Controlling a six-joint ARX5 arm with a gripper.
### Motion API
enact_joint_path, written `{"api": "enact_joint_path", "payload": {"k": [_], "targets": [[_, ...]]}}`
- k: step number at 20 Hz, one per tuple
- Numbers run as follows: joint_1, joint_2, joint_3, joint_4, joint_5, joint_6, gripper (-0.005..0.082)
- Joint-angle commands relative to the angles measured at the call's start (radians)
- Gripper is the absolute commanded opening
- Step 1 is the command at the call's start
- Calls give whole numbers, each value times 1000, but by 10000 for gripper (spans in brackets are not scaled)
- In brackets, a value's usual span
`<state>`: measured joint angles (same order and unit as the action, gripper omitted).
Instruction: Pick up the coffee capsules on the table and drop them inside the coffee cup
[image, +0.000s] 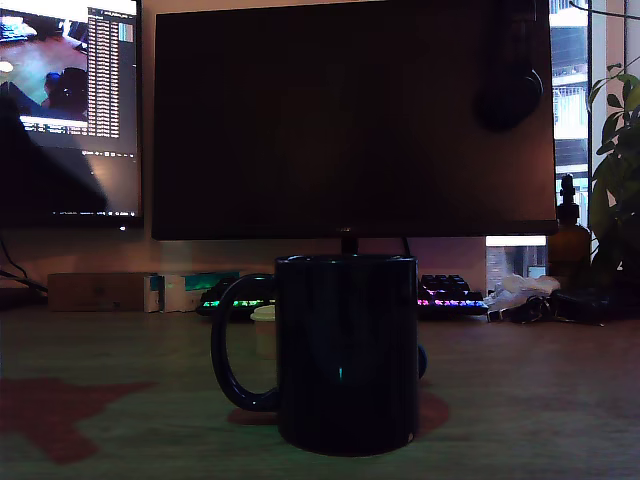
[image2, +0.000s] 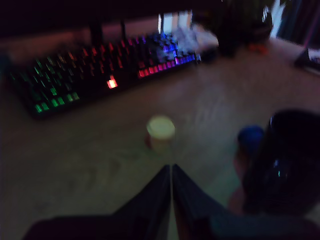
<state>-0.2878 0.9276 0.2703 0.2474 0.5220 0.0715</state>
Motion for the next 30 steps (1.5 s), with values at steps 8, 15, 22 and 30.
{"api": "enact_joint_path", "payload": {"k": [8,15,22,30], "targets": [[-4,280,-12,249,24,101,498],[-4,480,-12,483,62,119,498],[-22,703,68,654,109,121,498],[-73,877,229,659,125,149,498]]}}
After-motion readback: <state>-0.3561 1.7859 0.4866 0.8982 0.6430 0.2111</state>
